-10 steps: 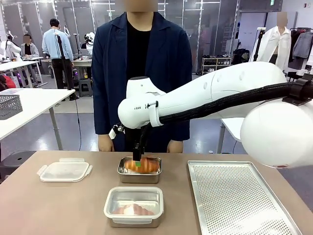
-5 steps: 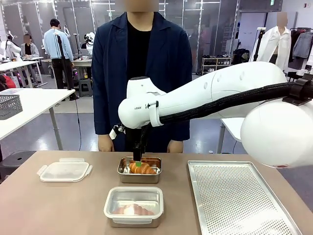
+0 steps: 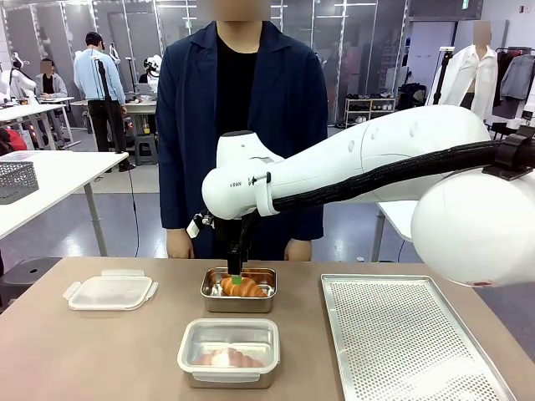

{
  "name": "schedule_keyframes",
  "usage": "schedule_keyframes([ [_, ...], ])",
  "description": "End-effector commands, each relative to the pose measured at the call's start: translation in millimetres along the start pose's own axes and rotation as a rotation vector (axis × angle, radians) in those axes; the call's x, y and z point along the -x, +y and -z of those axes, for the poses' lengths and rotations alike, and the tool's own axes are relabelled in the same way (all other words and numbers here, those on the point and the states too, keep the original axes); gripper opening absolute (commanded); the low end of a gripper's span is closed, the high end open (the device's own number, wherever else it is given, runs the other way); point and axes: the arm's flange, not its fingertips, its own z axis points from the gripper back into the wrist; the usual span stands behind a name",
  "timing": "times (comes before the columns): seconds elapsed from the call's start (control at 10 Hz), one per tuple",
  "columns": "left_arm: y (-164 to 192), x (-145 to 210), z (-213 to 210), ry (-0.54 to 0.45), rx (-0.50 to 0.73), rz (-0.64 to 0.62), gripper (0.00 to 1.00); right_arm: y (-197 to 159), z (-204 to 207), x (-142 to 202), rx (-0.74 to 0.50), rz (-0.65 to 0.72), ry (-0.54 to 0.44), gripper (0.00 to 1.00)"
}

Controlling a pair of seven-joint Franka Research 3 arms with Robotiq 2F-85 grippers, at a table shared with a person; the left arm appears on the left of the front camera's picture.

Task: Place the bread into the airtight container.
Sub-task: Pick up a Butter Roll and place it into an empty Airtight Container.

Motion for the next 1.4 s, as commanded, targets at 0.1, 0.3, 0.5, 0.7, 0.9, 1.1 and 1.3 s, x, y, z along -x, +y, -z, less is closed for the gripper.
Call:
schedule_keyframes([
  [0.1,0.5,-1.5,-0.4,-0.002,0.006,0.010,1.00,0.5,-0.8,-1.7,0.004,-0.001,-0.006,0.98],
  [0.3,0.5,-1.5,-0.4,-0.002,0.006,0.010,1.00,0.5,-0.8,-1.7,0.004,-0.001,-0.006,0.98],
  [0.5,0.5,-1.5,-0.4,-0.002,0.006,0.010,1.00,0.0,0.0,0.0,0.000,0.000,0.000,0.98],
  [0.7,0.5,-1.5,-0.4,-0.002,0.006,0.010,1.00,3.8,-57.9,21.8,0.042,0.056,-0.030,0.98],
  [0.9,0.5,-1.5,-0.4,-0.002,0.006,0.010,1.00,14.2,-113.6,61.8,-0.012,0.153,-0.087,0.98],
  [1.1,0.5,-1.5,-0.4,-0.002,0.006,0.010,1.00,27.5,-171.3,116.3,-0.019,0.267,-0.147,0.98],
  [1.3,0.5,-1.5,-0.4,-0.002,0.006,0.010,1.00,53.3,-226.9,179.3,0.019,0.461,-0.172,0.98],
])
